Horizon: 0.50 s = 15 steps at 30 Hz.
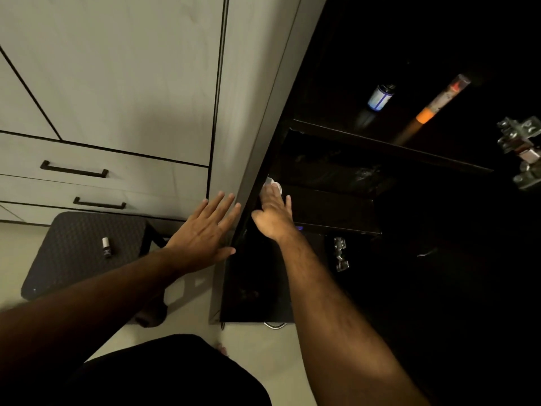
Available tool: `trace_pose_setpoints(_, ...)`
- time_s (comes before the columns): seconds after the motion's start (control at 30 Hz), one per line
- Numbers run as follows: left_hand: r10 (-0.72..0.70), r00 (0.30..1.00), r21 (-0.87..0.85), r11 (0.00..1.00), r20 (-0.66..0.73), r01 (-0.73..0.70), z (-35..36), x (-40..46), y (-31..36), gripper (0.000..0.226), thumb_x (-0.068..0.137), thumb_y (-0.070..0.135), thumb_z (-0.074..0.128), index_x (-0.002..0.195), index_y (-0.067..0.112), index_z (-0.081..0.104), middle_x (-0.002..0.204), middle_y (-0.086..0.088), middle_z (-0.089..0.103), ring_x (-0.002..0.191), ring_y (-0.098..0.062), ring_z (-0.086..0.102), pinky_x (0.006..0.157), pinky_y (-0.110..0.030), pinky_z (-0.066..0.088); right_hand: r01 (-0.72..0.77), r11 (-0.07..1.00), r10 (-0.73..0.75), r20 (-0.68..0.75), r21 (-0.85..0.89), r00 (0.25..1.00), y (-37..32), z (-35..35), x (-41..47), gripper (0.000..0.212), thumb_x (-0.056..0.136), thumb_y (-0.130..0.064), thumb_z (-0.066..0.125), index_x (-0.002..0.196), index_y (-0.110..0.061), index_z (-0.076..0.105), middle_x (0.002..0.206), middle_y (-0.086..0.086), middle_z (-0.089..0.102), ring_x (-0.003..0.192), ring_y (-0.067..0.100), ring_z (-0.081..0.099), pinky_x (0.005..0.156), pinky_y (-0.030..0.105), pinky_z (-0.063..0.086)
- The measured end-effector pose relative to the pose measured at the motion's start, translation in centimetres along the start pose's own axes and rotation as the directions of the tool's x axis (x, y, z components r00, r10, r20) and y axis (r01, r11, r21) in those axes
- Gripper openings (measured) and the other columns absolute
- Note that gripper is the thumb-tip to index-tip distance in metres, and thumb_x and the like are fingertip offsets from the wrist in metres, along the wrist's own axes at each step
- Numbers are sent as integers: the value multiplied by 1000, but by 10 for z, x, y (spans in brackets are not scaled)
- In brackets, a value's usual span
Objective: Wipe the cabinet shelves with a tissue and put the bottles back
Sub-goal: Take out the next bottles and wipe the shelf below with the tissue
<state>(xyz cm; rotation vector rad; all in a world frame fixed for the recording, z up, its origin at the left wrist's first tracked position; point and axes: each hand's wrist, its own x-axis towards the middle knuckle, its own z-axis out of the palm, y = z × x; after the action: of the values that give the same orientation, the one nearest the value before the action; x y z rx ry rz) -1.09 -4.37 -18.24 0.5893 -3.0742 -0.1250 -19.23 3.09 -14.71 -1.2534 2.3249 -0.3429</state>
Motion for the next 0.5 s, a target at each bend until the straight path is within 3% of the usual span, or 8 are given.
trace_pose_setpoints(0.2,-7,1000,-9,1000,30,8,-5,-2,-2,94,94,59,42,150,17,-22,158,-12,-26,146,-28,-24,121,-43,-7,107,987,-99,70,-121,993,-6,-1,-10,100,80,-10,64,157,-23,1,164,-3,-7,148,12,-14,120,42,-12)
trace_pose_setpoints(0.37,-27,1000,-16,1000,-1,27,-5,1,1,93,95,55,42,149,17,-23,158,-11,-26,146,-28,-24,121,-42,-8,230,953,-214,98,-197,972,34,-3,-40,96,82,-18,62,156,-25,3,164,-8,-7,147,3,-14,117,42,-19)
trace_pose_setpoints(0.5,-56,998,-42,998,-22,55,-4,0,1,93,94,53,43,149,18,-23,158,-10,-24,147,-26,-23,120,-42,-8,17,966,-1,62,-259,998,59,-18,-37,93,87,-24,54,155,-23,-9,162,-6,-20,145,7,-23,117,42,-19)
